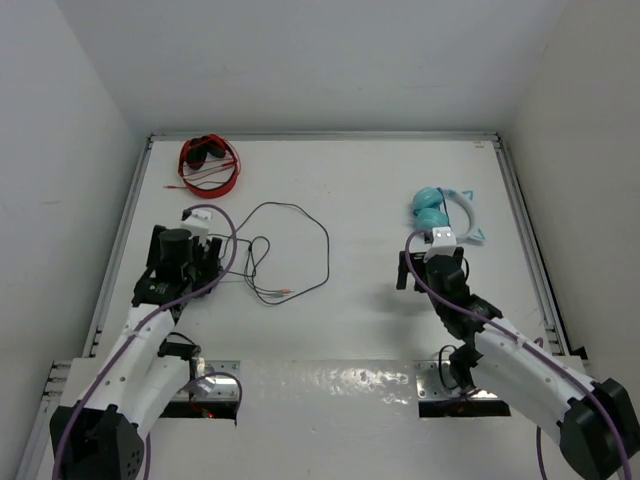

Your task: Wrap the headphones

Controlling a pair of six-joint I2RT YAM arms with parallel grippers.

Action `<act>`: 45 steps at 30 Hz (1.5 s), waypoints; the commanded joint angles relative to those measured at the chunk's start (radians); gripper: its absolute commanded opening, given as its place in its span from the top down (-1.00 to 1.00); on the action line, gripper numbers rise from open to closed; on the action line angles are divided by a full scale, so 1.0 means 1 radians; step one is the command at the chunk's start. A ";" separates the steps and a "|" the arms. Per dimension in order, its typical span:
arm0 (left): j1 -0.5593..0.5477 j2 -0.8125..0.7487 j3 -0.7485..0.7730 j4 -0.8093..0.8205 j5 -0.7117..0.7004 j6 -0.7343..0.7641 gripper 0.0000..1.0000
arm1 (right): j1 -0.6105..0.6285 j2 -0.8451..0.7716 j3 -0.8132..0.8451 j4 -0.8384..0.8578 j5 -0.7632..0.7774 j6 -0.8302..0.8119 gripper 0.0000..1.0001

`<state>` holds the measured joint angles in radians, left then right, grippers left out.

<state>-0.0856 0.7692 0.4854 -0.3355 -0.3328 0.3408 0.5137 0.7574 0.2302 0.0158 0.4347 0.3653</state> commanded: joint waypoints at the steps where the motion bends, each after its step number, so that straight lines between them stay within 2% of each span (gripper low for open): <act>1: -0.003 -0.015 0.048 -0.005 0.093 0.118 -0.99 | 0.003 0.013 0.055 0.036 -0.034 -0.035 -0.98; 3: -0.003 0.033 0.117 -0.139 0.234 0.299 -0.99 | 0.003 0.023 0.076 0.044 -0.045 -0.067 -0.98; 4: -0.005 0.060 0.183 -0.189 0.267 0.464 -0.99 | 0.003 0.031 0.084 0.050 -0.062 -0.083 -0.98; 5: -0.005 0.096 0.226 -0.195 0.212 0.458 -0.99 | 0.003 0.039 0.096 0.056 -0.074 -0.098 -0.98; 7: -0.002 0.281 0.345 -0.258 0.154 0.429 -0.93 | 0.003 0.072 0.138 0.069 -0.124 -0.144 -0.98; 8: 0.000 0.353 0.489 -0.357 0.111 0.411 -0.84 | 0.003 0.088 0.155 0.079 -0.148 -0.175 -0.98; 9: 0.004 0.436 0.566 -0.419 0.089 0.391 -0.59 | 0.005 0.101 0.190 0.081 -0.177 -0.190 -0.98; 10: 0.018 0.605 0.655 -0.485 0.077 0.348 -0.40 | 0.003 0.137 0.208 0.081 -0.207 -0.209 -0.98; 11: 0.029 0.684 0.840 -0.634 0.077 0.331 -0.28 | 0.003 0.154 0.228 0.081 -0.278 -0.225 -0.98; 12: 0.046 0.832 0.926 -0.708 0.102 0.322 -0.26 | 0.003 0.174 0.266 0.073 -0.309 -0.251 -0.98; 13: 0.064 0.894 1.015 -0.765 0.130 0.311 -0.26 | 0.003 0.207 0.285 0.066 -0.335 -0.261 -0.98; 14: 0.113 0.941 1.153 -0.849 0.209 0.311 -0.34 | 0.003 0.221 0.305 0.058 -0.358 -0.267 -0.98; 16: 0.208 1.025 1.228 -0.882 0.282 0.335 -0.51 | 0.003 0.259 0.343 0.041 -0.411 -0.261 -0.98; 17: 0.237 1.038 1.236 -0.902 0.344 0.368 -0.72 | 0.003 0.269 0.353 0.045 -0.424 -0.249 -0.98; 19: 0.277 1.058 1.190 -0.924 0.374 0.475 -0.80 | 0.005 0.286 0.357 0.058 -0.470 -0.241 -0.98; 22: 0.277 1.044 0.986 -0.867 0.337 0.521 -0.72 | 0.006 0.325 0.365 0.067 -0.488 -0.213 -0.98; 23: 0.279 1.036 0.946 -0.784 0.265 0.520 -0.71 | 0.006 0.342 0.365 0.078 -0.488 -0.191 -0.98; 25: 0.290 1.012 0.863 -0.685 0.216 0.518 -0.69 | 0.008 0.356 0.362 0.098 -0.501 -0.166 -0.98; 26: 0.293 1.012 0.845 -0.587 0.180 0.515 -0.69 | 0.009 0.370 0.360 0.116 -0.510 -0.143 -0.98; 28: 0.293 1.044 0.826 -0.502 0.141 0.478 -0.70 | 0.009 0.384 0.359 0.134 -0.534 -0.118 -0.98; 31: 0.300 1.102 0.825 -0.401 0.169 0.423 -0.69 | 0.017 0.408 0.365 0.147 -0.536 -0.071 -0.98; 33: 0.319 1.128 0.817 -0.346 0.202 0.399 -0.62 | 0.028 0.414 0.373 0.136 -0.534 -0.063 -0.93; 34: 0.326 1.136 0.814 -0.344 0.218 0.399 -0.43 | 0.032 0.416 0.376 0.128 -0.534 -0.068 -0.91; 37: 0.353 1.147 0.797 -0.393 0.302 0.415 -0.05 | 0.040 0.419 0.406 0.058 -0.525 -0.103 -0.91; 39: 0.356 1.115 0.779 -0.411 0.336 0.421 0.13 | 0.042 0.421 0.431 0.038 -0.507 -0.114 -0.94; 40: 0.354 1.099 0.766 -0.439 0.418 0.426 0.70 | 0.040 0.422 0.439 0.032 -0.498 -0.117 -0.96; 41: 0.356 1.070 0.768 -0.450 0.449 0.420 1.00 | 0.040 0.424 0.451 0.024 -0.481 -0.127 -0.97; 45: 0.327 1.000 0.922 -0.552 0.572 0.316 1.00 | 0.040 0.425 0.507 -0.002 -0.459 -0.158 -0.98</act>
<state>0.2668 1.8744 1.2877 -0.8452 0.0784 0.7300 0.5514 1.1797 0.6617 0.0204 -0.0540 0.2424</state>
